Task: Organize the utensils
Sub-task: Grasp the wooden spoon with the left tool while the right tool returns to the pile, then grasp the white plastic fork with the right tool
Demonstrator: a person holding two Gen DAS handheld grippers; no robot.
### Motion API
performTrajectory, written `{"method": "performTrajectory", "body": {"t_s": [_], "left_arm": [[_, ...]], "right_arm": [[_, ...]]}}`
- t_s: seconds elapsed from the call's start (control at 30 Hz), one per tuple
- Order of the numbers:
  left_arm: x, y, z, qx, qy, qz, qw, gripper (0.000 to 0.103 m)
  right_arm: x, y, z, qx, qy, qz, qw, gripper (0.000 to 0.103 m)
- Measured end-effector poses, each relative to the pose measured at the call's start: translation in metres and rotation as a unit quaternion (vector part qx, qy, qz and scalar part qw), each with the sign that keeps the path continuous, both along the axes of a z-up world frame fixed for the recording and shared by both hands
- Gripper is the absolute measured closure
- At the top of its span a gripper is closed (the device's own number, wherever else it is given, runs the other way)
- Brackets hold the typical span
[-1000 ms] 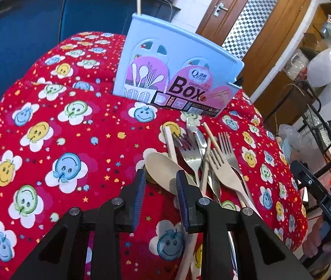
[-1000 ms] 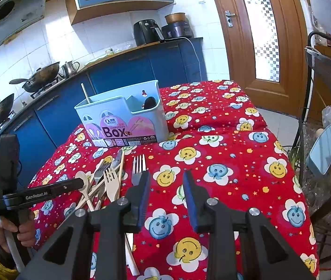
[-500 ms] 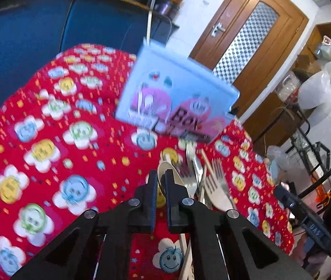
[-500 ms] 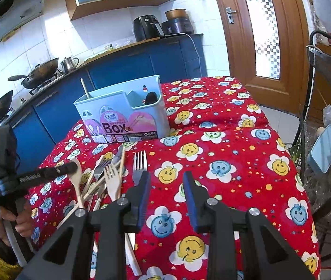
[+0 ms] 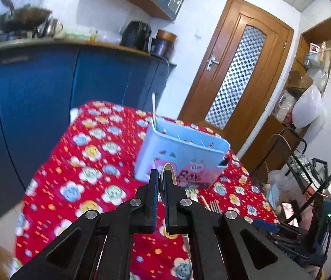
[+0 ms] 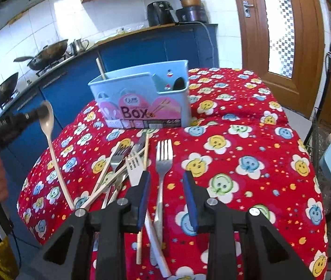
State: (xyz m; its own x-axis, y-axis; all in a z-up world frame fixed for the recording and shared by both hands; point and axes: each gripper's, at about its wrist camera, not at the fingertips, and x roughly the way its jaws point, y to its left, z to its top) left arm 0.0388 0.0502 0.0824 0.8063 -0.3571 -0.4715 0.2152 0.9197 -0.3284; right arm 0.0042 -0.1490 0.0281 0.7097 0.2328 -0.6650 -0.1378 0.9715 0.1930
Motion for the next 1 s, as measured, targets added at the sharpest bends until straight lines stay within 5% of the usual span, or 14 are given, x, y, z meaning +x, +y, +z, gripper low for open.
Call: {"method": "performTrajectory", "body": {"t_s": [0.3, 0.87, 1.0], "left_arm": [[-0.015, 0.001, 0.008, 0.052, -0.042, 0.013, 0.9977, 0.099], [-0.01, -0.003, -0.009, 0.048, -0.031, 0.001, 0.9984, 0.099], [-0.01, -0.004, -0.01, 0.052, -0.033, 0.004, 0.9981, 0.099]], "right_arm": [[0.013, 0.034, -0.014, -0.032, 0.042, 0.044, 0.998, 0.072], [0.047, 0.056, -0.03, -0.068, 0.073, 0.072, 0.992, 0.072], [0.051, 0.056, -0.03, -0.078, 0.07, 0.063, 0.993, 0.081]]}}
